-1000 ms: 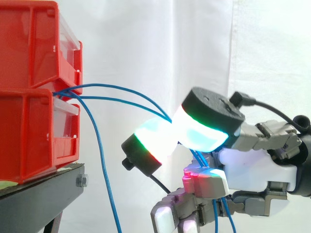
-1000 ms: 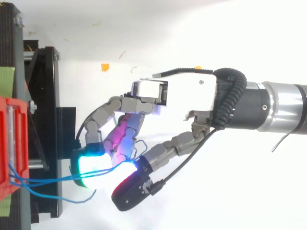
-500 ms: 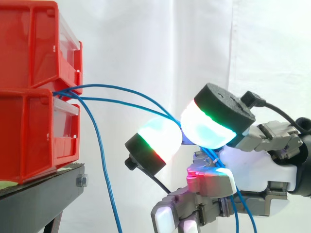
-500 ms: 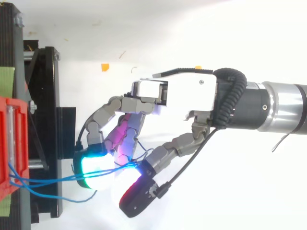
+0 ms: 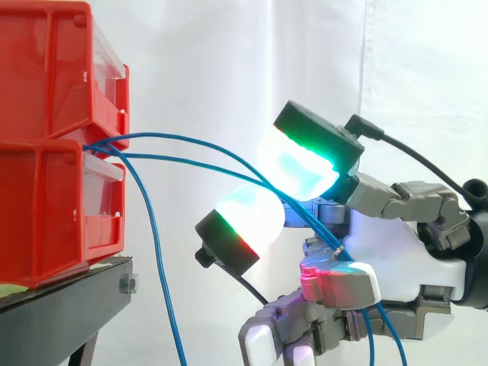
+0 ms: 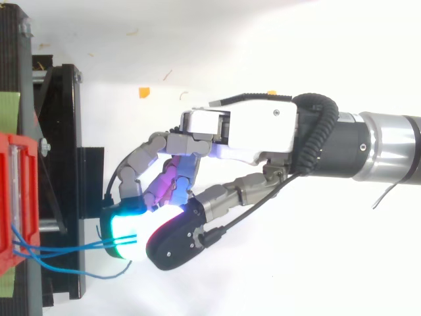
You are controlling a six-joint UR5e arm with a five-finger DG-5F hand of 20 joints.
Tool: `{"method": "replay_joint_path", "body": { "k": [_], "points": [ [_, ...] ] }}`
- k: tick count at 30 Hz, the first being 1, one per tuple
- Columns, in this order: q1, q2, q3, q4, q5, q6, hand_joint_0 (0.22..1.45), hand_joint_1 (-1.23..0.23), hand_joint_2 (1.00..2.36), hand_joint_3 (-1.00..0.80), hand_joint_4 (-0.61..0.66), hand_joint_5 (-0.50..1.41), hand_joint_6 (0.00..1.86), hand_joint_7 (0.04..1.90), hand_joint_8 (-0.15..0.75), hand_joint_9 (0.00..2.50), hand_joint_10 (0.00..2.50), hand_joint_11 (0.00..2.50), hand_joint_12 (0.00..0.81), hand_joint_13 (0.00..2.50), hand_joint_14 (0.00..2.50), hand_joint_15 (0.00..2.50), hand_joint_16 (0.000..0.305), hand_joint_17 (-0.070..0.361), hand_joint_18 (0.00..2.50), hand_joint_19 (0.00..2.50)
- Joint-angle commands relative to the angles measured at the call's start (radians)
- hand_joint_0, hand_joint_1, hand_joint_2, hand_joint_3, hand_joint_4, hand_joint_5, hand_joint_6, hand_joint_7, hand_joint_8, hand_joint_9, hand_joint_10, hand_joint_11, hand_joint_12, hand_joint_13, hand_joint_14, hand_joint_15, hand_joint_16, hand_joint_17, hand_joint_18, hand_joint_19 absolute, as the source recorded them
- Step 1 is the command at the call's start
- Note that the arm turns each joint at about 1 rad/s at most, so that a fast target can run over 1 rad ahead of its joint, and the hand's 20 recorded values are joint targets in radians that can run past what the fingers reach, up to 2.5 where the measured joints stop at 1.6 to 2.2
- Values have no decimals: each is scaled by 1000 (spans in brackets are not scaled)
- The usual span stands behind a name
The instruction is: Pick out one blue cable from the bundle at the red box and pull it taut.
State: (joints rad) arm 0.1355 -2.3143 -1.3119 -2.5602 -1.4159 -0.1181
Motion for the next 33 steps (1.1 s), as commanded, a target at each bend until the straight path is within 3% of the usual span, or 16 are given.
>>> {"method": "replay_joint_path", "body": {
  "k": [1, 12, 22, 33],
  "points": [
    [-1, 0, 0, 0, 0, 0, 589, -595, 1016, -307, -37, -45, 886, 976, 285, 1419, 35, 883, 326, 932, 17, 427, 46, 105, 855, 712],
    [-1, 0, 0, 0, -6, 0, 579, -688, 1016, -278, -16, -63, 896, 956, 289, 1377, 35, 892, 331, 926, 19, 429, 47, 107, 859, 708],
    [-1, 1, -1, 0, -6, 0, 556, -632, 1000, -494, -15, -69, 873, 906, 282, 1374, 34, 861, 337, 930, 17, 430, 49, 110, 855, 701],
    [-1, 0, 0, 0, -6, 0, 576, -626, 1004, -447, -24, -71, 850, 914, 281, 1357, 34, 860, 334, 918, 17, 424, 48, 108, 838, 706]
  ]
}}
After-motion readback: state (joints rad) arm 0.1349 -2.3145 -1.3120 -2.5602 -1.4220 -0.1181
